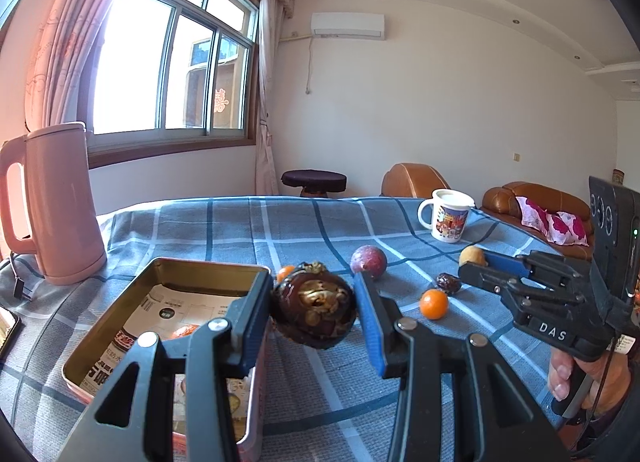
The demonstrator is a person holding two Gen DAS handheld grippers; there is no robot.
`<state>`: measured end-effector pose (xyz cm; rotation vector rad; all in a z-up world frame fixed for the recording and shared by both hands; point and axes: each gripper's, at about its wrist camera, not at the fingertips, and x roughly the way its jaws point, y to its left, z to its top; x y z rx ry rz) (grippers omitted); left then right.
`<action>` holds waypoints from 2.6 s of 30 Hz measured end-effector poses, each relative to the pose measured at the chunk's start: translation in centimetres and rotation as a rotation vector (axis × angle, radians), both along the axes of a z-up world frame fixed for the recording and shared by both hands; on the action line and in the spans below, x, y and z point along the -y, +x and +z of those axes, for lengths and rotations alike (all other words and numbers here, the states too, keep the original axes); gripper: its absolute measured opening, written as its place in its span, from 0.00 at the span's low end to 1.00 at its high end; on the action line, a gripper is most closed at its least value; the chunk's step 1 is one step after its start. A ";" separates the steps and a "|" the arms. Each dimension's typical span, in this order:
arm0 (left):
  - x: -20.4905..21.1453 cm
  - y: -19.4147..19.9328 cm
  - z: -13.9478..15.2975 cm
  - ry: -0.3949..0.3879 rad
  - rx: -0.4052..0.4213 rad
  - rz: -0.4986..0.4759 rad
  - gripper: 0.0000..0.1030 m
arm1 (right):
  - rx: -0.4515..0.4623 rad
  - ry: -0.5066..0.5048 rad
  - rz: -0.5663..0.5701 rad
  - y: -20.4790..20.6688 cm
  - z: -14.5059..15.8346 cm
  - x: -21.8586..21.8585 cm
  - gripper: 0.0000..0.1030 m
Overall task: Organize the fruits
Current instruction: 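Carry the dark fruit over the tin with left tool while right tool carries its fruit, then lower the dark fruit into the tin with left tool while right tool lowers the brown fruit, then open both tools to release the fruits inside the tin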
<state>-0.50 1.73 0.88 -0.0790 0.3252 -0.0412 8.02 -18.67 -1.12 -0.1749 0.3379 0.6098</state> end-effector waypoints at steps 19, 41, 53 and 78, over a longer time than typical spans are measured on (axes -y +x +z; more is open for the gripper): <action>-4.7 0.9 -0.9 -0.014 -0.082 0.098 0.42 | -0.025 -0.055 0.136 0.1 0.6 -7.7 0.27; -9.1 1.2 -1.8 -0.034 -0.135 0.165 0.42 | -0.039 -0.122 0.222 0.6 0.7 -13.9 0.27; -11.4 2.0 -2.2 -0.039 -0.173 0.197 0.42 | -0.073 -0.143 0.254 0.9 -0.5 -16.6 0.27; -12.0 4.6 -3.8 -0.039 -0.323 0.194 0.42 | -0.155 -0.200 0.271 1.9 -2.6 -19.3 0.27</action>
